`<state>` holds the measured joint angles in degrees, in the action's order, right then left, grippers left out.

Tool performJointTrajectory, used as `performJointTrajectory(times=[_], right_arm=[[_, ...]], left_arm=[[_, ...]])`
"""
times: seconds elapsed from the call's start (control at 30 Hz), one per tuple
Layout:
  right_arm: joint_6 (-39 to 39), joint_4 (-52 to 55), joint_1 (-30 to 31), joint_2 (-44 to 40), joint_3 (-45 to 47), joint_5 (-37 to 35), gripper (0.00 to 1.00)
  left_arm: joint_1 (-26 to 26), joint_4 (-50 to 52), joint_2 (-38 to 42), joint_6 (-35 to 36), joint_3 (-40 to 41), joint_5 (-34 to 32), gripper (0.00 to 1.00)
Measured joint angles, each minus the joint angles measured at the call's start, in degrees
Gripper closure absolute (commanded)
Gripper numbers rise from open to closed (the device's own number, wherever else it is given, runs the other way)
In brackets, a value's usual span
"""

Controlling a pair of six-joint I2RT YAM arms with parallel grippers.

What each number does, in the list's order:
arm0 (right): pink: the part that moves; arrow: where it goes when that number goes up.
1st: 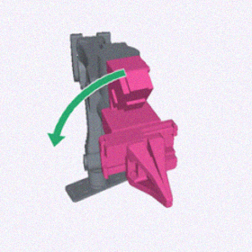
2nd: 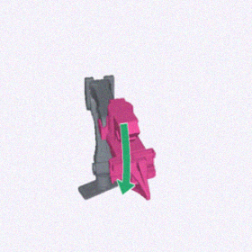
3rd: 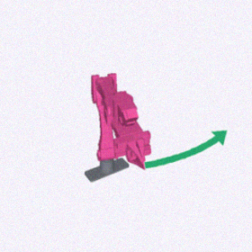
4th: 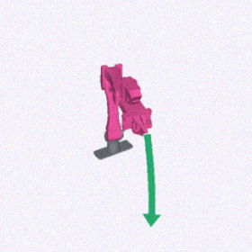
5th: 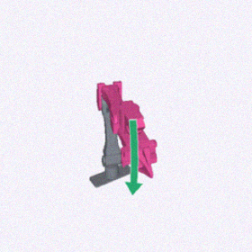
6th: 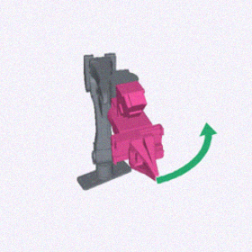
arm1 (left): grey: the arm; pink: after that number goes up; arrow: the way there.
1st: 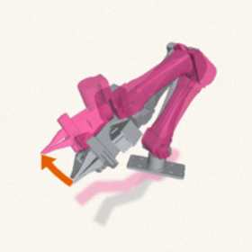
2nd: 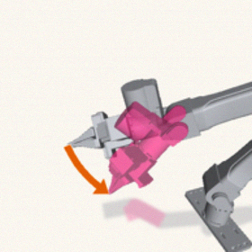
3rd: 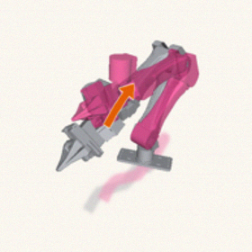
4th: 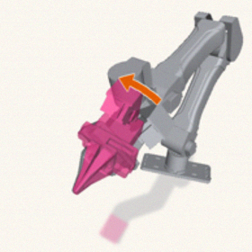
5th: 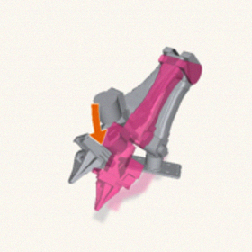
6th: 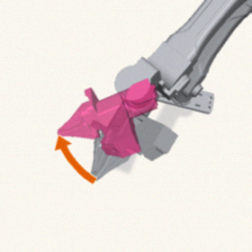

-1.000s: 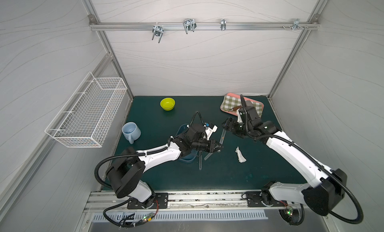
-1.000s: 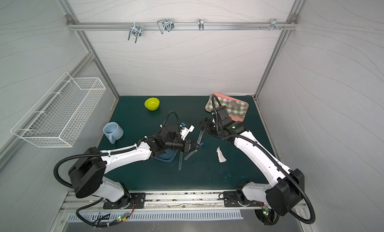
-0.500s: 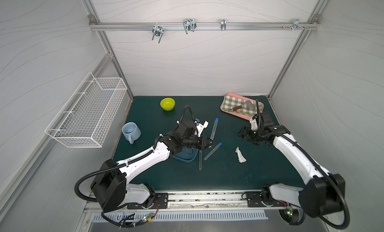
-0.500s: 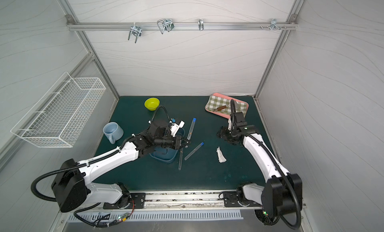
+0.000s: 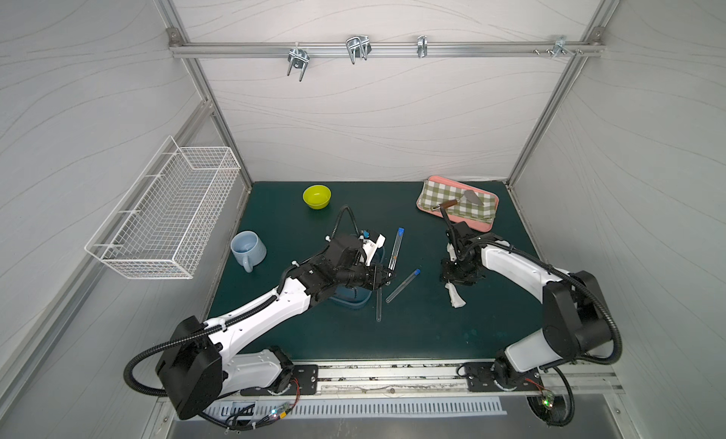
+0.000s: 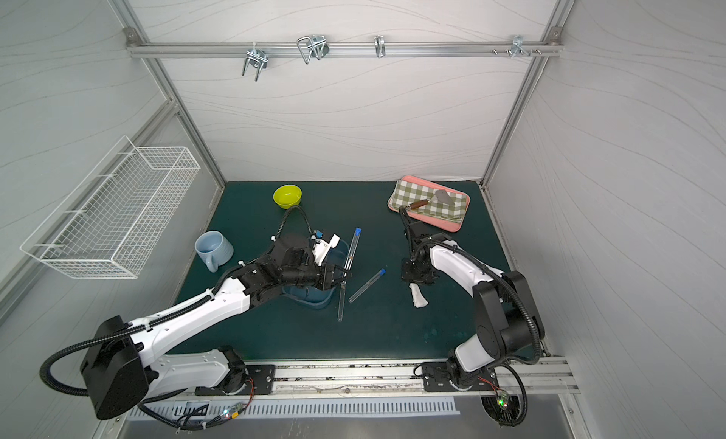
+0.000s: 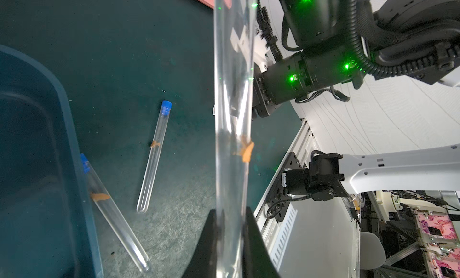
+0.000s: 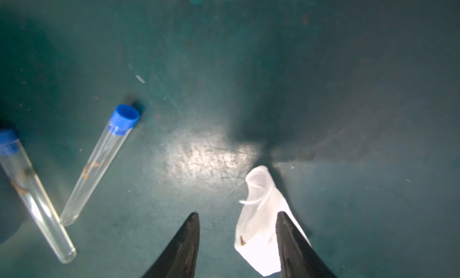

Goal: Wipe the exteriors of test tubes
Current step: Pick up the cleaning item at the center of the board.

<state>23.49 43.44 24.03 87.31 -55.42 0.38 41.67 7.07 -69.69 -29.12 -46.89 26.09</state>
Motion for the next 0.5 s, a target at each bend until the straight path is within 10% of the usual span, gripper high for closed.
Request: performJointTrajectory(times=[0.13, 0.33, 0.5], right_arm=[[-1.2, 2.0, 0.0, 1.8, -1.5, -1.4, 0.71], [-2.1, 5.3, 0.7, 3.5, -3.7, -1.8, 0.6], [-2.6, 7.5, 1.7, 3.7, -4.3, -2.6, 0.89]], left_arm=[[-0.4, -0.1, -0.4, 0.0, 0.0, 0.3, 0.95], [-0.7, -0.7, -1.3, -0.1, 0.0, 1.0, 0.95], [-0.9, -1.5, -1.3, -0.2, 0.0, 1.9, 0.95]])
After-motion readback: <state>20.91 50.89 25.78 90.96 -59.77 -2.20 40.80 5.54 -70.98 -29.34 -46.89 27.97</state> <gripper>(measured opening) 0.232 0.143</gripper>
